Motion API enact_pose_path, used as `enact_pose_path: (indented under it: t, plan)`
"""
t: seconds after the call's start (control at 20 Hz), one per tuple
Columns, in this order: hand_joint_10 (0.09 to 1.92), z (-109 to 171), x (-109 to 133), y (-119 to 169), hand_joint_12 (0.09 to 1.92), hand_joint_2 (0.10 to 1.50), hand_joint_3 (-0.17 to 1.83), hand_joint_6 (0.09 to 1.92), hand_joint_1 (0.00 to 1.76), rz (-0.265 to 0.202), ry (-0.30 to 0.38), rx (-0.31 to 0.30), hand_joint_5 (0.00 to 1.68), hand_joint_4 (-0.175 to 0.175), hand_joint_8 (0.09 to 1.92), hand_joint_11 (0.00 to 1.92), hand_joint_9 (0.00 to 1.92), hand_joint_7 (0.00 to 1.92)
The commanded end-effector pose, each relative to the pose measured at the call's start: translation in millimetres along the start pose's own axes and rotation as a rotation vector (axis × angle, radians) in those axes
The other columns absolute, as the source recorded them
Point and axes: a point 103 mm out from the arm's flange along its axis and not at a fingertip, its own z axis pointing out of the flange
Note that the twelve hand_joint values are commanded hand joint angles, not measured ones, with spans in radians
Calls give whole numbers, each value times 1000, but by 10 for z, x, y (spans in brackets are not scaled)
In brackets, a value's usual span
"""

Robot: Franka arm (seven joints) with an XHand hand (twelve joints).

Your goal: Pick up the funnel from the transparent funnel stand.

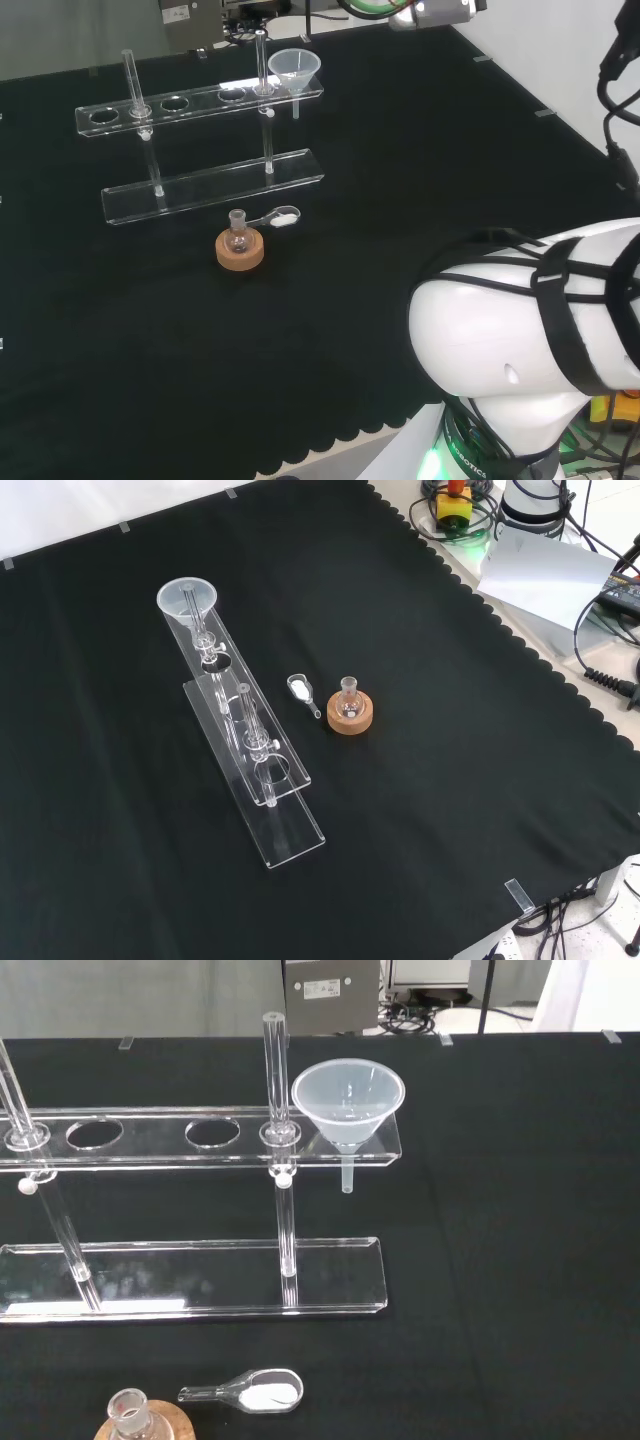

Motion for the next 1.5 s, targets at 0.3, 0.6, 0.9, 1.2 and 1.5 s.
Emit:
enact_pose_path:
  t: [0.3,0.6,0.9,1.2,1.5]
  plan:
    - [616,-13,-66,273,1389,1253,397,87,0,59,23,-31,257,-1,448,31,161,1]
    - [621,188,-139,657,1390,1259,383,87,0,65,19,21,267,-4,458,34,166,11]
    - [628,399,-328,1263,1397,1256,369,87,0,41,16,64,263,-5,469,34,174,26]
    - [641,635,-557,1879,1415,1255,337,87,4,23,47,117,255,-8,479,23,172,23]
    - [673,902,-579,2238,1429,1184,285,87,103,-1,31,158,219,-15,504,3,169,17]
